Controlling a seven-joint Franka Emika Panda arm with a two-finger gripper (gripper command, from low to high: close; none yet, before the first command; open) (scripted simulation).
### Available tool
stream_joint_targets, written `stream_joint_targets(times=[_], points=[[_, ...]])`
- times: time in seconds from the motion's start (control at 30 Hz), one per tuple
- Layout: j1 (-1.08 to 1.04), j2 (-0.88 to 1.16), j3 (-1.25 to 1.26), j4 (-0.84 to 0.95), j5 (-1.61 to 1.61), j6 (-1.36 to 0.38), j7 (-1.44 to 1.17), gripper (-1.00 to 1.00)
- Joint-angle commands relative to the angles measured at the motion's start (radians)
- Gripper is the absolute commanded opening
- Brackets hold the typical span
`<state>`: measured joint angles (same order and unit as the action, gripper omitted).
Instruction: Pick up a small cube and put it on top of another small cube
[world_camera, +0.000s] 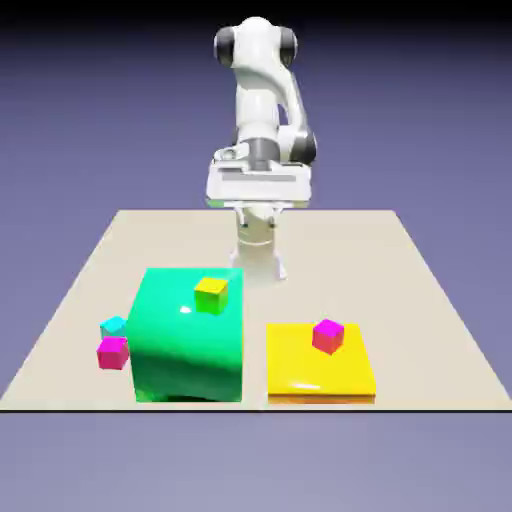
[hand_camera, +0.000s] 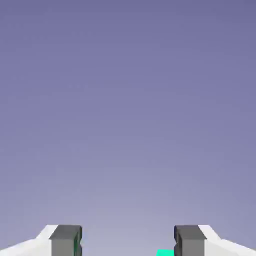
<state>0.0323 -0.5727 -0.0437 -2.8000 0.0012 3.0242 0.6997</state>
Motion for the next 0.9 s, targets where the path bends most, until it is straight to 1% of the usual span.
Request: stream_joint_targets(times=[0.0, 0.87], points=[[0.017, -0.002, -0.036, 0.008, 0.001, -0.011, -0.034, 0.0], [0.455, -0.061, -0.979, 0.225, 0.026, -0.287, -0.924, 0.0]])
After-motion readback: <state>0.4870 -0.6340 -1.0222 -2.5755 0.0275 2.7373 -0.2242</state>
